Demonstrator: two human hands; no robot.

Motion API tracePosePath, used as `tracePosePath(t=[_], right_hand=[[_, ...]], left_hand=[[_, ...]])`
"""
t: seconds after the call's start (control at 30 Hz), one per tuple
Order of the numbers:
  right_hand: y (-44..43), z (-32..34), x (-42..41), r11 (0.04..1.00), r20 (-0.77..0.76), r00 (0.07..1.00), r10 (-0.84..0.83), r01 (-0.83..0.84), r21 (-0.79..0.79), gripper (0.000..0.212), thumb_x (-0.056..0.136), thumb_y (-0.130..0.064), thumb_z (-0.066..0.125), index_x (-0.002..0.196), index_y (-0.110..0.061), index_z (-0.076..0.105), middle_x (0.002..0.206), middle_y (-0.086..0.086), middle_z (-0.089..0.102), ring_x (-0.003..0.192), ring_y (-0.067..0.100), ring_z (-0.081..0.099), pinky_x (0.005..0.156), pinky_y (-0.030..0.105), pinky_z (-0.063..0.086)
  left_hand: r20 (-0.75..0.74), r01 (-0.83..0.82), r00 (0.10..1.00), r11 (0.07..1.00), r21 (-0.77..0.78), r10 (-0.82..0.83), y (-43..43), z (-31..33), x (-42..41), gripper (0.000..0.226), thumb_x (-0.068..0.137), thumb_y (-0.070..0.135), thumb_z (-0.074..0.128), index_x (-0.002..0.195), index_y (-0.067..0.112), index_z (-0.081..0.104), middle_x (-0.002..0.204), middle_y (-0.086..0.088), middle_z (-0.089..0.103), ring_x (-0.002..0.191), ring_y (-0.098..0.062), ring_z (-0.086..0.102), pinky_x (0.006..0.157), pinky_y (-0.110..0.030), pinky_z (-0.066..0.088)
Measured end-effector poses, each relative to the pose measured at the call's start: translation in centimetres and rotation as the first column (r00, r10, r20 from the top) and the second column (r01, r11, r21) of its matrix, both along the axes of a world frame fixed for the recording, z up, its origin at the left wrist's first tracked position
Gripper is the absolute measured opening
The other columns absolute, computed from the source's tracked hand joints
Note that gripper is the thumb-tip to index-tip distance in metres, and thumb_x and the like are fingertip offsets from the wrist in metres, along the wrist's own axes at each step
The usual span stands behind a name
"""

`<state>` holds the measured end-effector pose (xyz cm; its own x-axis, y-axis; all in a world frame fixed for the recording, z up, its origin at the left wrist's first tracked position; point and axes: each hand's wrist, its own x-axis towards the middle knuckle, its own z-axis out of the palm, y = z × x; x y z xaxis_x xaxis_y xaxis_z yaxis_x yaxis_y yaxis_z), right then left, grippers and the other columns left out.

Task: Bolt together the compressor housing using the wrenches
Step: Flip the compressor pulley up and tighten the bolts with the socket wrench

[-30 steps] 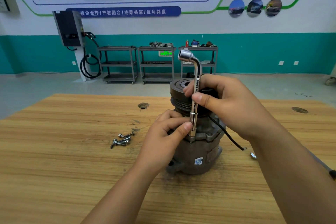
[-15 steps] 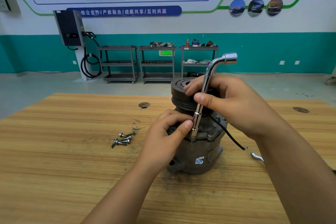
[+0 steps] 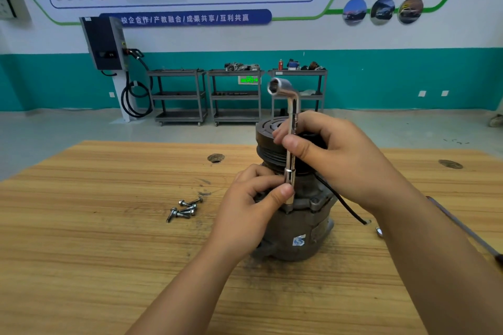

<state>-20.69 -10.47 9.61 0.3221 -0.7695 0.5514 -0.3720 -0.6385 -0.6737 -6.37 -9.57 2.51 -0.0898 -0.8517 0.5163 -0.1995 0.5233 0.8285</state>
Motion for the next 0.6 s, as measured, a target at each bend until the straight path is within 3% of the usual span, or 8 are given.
tracePosePath(t=[0.13,0.23,0.33,0.4,0.5,0.6], right_hand=[[-0.01,0.26,-0.62,0.999,-0.041,0.998,0.052,-0.052,0.004,0.022,0.089,-0.011,0.059,0.087,-0.032,0.063,0.098,-0.012,0.067,0.100,-0.002,0.060,0.090,0.023,0.049],[-0.05,0.09,-0.25,1.000,0.015,1.000,-0.009,0.009,-0.005,0.008,0.082,-0.018,0.068,0.084,-0.024,0.064,0.095,-0.005,0.068,0.095,0.009,0.063,0.089,0.039,0.050],[-0.01,-0.24,0.16,0.999,0.056,0.997,-0.048,0.049,-0.021,0.013,0.076,-0.028,0.072,0.078,-0.023,0.060,0.092,-0.003,0.068,0.089,0.013,0.064,0.083,0.043,0.052],[-0.07,-0.39,0.22,0.998,0.065,0.997,-0.046,0.048,-0.029,0.013,0.076,-0.029,0.072,0.080,-0.022,0.061,0.090,-0.004,0.067,0.087,0.011,0.064,0.081,0.040,0.053],[-0.27,-0.33,-0.16,1.000,0.049,0.999,0.019,-0.018,-0.004,0.006,0.084,-0.021,0.066,0.087,-0.026,0.065,0.092,-0.012,0.067,0.091,0.001,0.062,0.079,0.023,0.051],[-0.30,-0.07,-0.57,0.997,0.026,0.997,0.078,-0.079,0.016,0.020,0.088,-0.011,0.060,0.085,-0.030,0.065,0.096,-0.015,0.067,0.099,-0.002,0.060,0.086,0.016,0.048]], left_hand=[[-0.006,0.008,1.000,1.000,0.005,-0.008,-0.02,-0.07,0.04,0.017,0.072,0.041,0.057,0.079,0.033,0.071,0.077,0.018,0.055,0.089,-0.008,0.054,0.081,-0.021,0.039],[-0.027,0.004,1.000,1.000,-0.015,-0.004,0.10,-0.10,0.16,0.010,0.080,0.040,0.065,0.079,0.030,0.069,0.079,0.014,0.059,0.087,-0.007,0.056,0.079,-0.021,0.040],[0.006,-0.029,1.000,0.999,-0.024,0.029,0.02,-0.07,0.20,0.007,0.077,0.029,0.071,0.076,0.032,0.065,0.078,0.014,0.060,0.086,-0.007,0.056,0.079,-0.022,0.042],[0.024,-0.029,0.999,1.000,-0.009,0.030,-0.06,-0.08,0.26,0.013,0.078,0.022,0.073,0.075,0.033,0.065,0.079,0.015,0.059,0.087,-0.007,0.056,0.079,-0.022,0.041],[0.017,-0.008,1.000,1.000,0.018,0.008,-0.01,0.12,0.18,0.010,0.080,0.021,0.066,0.079,0.031,0.069,0.080,0.012,0.057,0.085,-0.004,0.055,0.079,-0.019,0.040],[0.009,-0.018,1.000,0.999,0.027,0.018,0.02,0.02,0.11,0.014,0.083,0.017,0.064,0.081,0.029,0.070,0.080,0.011,0.056,0.085,-0.005,0.055,0.079,-0.019,0.039]])
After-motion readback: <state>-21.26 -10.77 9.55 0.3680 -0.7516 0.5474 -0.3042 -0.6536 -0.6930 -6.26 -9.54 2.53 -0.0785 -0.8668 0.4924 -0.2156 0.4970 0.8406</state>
